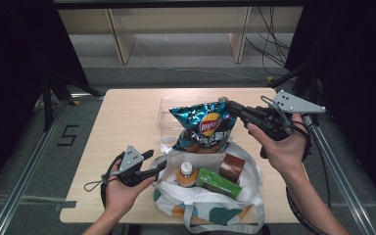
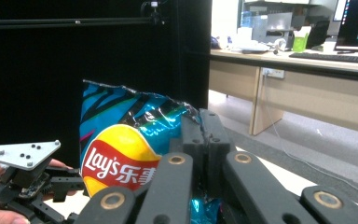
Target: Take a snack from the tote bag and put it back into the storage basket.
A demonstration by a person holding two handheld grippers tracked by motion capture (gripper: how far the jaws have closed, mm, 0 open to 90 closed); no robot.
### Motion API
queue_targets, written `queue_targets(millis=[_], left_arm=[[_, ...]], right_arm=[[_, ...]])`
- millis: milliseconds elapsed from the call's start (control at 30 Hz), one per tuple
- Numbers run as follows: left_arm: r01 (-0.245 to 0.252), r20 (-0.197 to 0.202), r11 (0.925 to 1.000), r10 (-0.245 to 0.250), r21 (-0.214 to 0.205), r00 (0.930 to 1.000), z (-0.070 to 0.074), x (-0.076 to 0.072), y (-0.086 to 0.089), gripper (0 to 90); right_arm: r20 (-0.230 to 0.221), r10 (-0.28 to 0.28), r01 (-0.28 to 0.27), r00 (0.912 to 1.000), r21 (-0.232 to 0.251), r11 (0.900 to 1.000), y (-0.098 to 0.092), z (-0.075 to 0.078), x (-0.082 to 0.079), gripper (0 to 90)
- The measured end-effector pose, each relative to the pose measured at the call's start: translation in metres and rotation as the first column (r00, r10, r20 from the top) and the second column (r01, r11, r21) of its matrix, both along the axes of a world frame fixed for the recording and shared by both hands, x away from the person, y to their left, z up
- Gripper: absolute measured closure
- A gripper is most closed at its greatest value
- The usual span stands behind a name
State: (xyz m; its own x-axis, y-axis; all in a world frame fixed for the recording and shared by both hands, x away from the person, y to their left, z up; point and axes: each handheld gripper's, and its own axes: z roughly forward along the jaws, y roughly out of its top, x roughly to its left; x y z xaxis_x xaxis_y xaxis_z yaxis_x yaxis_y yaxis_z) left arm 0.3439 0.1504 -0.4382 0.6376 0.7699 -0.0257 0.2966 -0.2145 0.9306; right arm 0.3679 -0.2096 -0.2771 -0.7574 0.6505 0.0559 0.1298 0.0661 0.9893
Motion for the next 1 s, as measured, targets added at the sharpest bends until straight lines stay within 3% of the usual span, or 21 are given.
queue_targets(millis=[33, 67, 400, 433, 467, 500, 567, 600, 667, 733, 1000], left_arm=[[0.003, 0.0, 1.0, -0.003, -0.002, 1.0, 0.0, 0.0, 0.0, 38.4], [0.007, 0.002, 1.0, -0.007, -0.005, 1.0, -0.001, 0.001, 0.0, 38.4], [0.008, 0.002, 1.0, -0.008, 0.0, 1.0, 0.0, 0.001, -0.001, 38.4], [0.011, 0.003, 0.9999, -0.011, -0.004, 0.9999, 0.0, 0.001, -0.001, 38.4], [0.01, 0.004, 0.9999, -0.009, -0.003, 0.9999, 0.0, 0.001, -0.001, 38.5], [0.009, 0.004, 0.9999, -0.009, -0.004, 0.9999, 0.0, 0.001, -0.001, 38.4], [0.009, 0.005, 1.0, -0.009, -0.003, 0.9999, 0.0, 0.001, -0.001, 38.4], [0.009, 0.004, 1.0, -0.009, -0.003, 1.0, 0.0, 0.001, -0.001, 38.4], [0.009, 0.005, 1.0, -0.009, -0.001, 0.9999, 0.0, 0.001, -0.001, 38.5], [0.011, 0.005, 0.9999, -0.011, -0.005, 0.9999, 0.0, 0.001, -0.001, 38.4], [0.004, 0.001, 1.0, -0.004, 0.004, 1.0, 0.0, 0.0, -0.002, 38.4]], right_arm=[[0.044, -0.01, 0.011, 0.999, -0.013, 0.9999, -0.001, 0.001, 0.002, 90.0], [0.017, -0.011, 0.011, 0.9998, 0.002, 0.9999, -0.001, 0.001, 0.001, 90.0], [0.045, -0.031, 0.03, 0.9985, 0.016, 0.9994, -0.005, 0.011, 0.003, 90.0], [0.029, -0.031, 0.03, 0.9991, 0.025, 0.9992, -0.004, 0.012, 0.002, 90.0], [0.072, -0.043, 0.042, 0.9965, 0.013, 0.999, -0.006, 0.014, 0.005, 90.0], [0.046, -0.037, 0.036, 0.9982, 0.025, 0.999, -0.004, 0.014, 0.004, 90.0], [0.067, -0.043, 0.041, 0.9968, 0.021, 0.9989, -0.005, 0.016, 0.005, 90.0], [0.045, -0.045, 0.044, 0.998, 0.029, 0.9986, -0.004, 0.016, 0.005, 90.0], [0.061, -0.051, 0.049, 0.9968, 0.031, 0.9983, -0.005, 0.017, 0.006, 90.0], [0.044, -0.058, 0.056, 0.9974, 0.045, 0.9974, -0.005, 0.018, 0.006, 90.0], [0.058, -0.08, 0.077, 0.9951, 0.052, 0.9957, -0.006, 0.025, 0.011, 90.0]])
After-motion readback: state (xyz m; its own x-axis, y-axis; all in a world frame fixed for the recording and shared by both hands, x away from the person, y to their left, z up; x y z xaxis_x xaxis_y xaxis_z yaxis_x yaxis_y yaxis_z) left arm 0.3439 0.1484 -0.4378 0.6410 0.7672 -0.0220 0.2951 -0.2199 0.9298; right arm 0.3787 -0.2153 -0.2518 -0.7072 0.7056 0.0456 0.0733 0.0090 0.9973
